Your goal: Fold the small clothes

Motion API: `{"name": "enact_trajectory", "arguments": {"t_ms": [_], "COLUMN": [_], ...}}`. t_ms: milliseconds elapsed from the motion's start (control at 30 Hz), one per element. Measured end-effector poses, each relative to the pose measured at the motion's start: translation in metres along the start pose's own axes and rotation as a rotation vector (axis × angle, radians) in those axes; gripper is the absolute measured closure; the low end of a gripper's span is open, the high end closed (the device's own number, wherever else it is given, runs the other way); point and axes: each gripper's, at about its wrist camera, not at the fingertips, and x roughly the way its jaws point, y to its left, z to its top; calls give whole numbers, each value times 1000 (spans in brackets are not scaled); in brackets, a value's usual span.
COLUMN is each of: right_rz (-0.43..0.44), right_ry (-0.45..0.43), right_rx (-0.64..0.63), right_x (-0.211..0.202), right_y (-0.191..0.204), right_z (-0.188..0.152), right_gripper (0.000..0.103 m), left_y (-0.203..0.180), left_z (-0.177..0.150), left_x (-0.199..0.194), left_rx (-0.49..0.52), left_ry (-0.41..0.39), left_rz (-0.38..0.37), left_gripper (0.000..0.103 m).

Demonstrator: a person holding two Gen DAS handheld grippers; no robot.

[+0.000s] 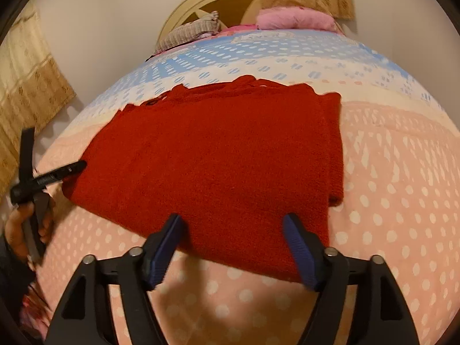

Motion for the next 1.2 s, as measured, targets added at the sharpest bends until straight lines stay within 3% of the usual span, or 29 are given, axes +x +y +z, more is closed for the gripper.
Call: {"name": "enact_trajectory", "arguments": {"t_ms": [167,400,467,567,767,1033,1200], "right_rz": [-84,-66,-97,-56,-43,-11,-15], "right_ry": [18,3,-10,-46,-52,-47,-46], "right_rx": [-64,-19,-1,13,-190,-257,-296], "right_x": [4,-3,-10,-20,-11,6,13], "right_y": [16,10,16,32,96,138,156], "right_z": [2,-3,-1,2,7,5,2], "right_gripper": [16,16,16,16,16,16,16], "left_y": [1,-6,-7,-8,-7,-14,-11], "left_z": [-3,-4,-4,-3,-3,-2,1], "left_x": [-2,-5,-6,-5,-2,-3,-3], "left_rx": [-11,28,37,45,36,64,46], "left_ry": [0,-24,-33,-34,-22,-35,-31], "left_rz": [-14,27,39,44,28,64,49], "left_gripper": [0,0,0,0,0,0,0]}}
